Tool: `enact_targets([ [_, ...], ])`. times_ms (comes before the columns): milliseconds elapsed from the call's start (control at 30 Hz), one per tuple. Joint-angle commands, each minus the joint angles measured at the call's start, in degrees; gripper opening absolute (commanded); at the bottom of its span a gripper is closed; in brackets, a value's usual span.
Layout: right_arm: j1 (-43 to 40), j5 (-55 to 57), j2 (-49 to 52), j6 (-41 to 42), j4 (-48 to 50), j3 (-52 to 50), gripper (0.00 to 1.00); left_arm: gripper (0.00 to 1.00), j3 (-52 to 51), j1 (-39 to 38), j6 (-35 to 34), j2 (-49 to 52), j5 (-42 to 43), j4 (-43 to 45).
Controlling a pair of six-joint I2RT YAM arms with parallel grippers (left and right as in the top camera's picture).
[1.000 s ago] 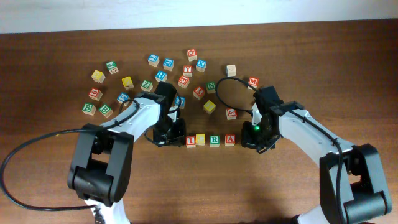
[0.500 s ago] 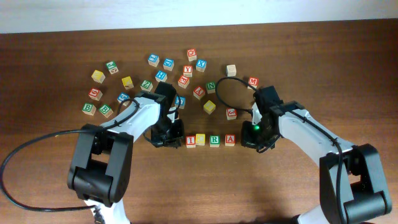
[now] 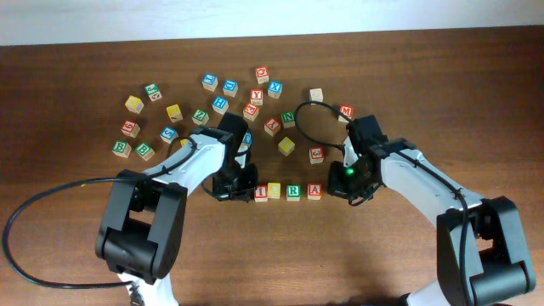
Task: Spell out ICRA
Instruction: 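Push the block row inward from both ends with both grippers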
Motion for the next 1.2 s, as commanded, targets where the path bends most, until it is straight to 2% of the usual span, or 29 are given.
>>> enact_targets([
  [0, 1.31, -0.26, 0.33, 0.61, 0.94, -0.37, 0.06, 0.0, -0.31, -0.28, 0.48, 0.94, -0.68, 0.87],
  [400, 2.78, -0.61, 4.92, 1.46, 4.9, -0.37, 0.05, 0.0, -0.31, -0.35, 0.5, 0.94, -0.68, 1.51],
  [667, 8.66, -0.76, 4.92, 2.58, 9.57, -0.37, 0.05, 0.0, -0.31, -1.73, 0.5, 0.94, -0.68, 1.95],
  [967, 8.61, -0.74, 4.92, 2.54, 9.14, -0.37, 0.05, 0.0, -0.31, -4.83, 0.52, 0.94, -1.64, 1.92],
  [1167, 8.46, -0.5, 4.9, 2.49, 6.49, 0.04, 0.04, 0.0, -0.28, -3.72, 0.55, 0.94, -6.78, 1.05],
])
